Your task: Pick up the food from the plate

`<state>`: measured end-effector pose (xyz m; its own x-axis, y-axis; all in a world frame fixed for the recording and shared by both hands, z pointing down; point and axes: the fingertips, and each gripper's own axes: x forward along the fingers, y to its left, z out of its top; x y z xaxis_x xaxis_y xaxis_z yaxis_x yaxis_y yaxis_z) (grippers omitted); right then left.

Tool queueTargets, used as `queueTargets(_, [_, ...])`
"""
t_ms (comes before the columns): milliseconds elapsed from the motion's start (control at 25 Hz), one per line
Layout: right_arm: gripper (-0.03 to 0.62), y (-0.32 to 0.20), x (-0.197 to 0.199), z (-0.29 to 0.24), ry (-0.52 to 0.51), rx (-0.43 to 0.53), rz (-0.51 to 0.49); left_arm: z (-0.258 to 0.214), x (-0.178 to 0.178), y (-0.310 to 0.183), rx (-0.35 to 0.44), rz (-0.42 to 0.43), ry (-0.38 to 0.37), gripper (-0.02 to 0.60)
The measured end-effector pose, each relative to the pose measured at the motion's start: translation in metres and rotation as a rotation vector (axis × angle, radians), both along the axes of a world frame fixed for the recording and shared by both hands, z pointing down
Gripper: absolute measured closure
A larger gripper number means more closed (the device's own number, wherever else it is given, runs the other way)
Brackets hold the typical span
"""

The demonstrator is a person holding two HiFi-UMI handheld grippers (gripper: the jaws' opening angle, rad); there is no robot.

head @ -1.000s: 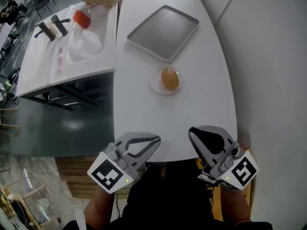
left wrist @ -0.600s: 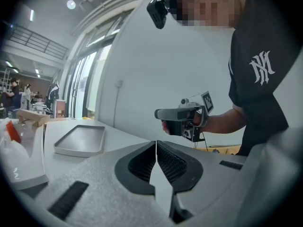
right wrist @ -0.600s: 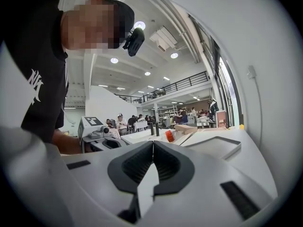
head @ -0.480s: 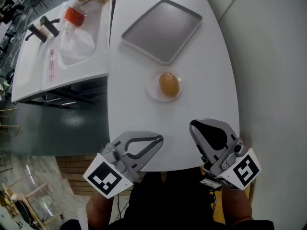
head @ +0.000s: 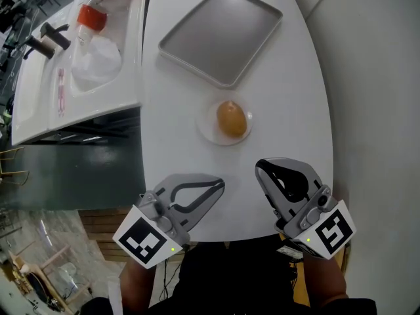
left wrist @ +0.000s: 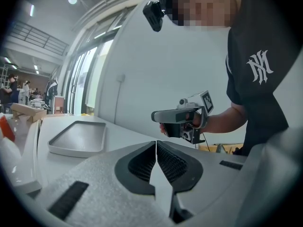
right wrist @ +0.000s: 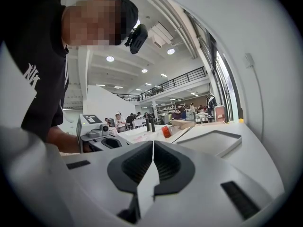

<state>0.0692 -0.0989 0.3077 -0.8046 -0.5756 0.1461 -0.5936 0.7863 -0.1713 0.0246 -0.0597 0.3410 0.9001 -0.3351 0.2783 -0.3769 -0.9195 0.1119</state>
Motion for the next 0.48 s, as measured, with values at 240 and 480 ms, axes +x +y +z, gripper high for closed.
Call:
queueTargets(240, [0.592, -0.018, -0.010, 0.014, 0.022, -0.004, -0.016, 0.009, 0.003, -0.016, -0.013, 0.014, -0.001, 0.574])
queueTargets(480, [0.585, -0.037, -0.016, 0.029, 0.030, -0.020, -0.011, 0.021, -0.002, -0.036, -0.040, -0.002, -0.003, 0.574])
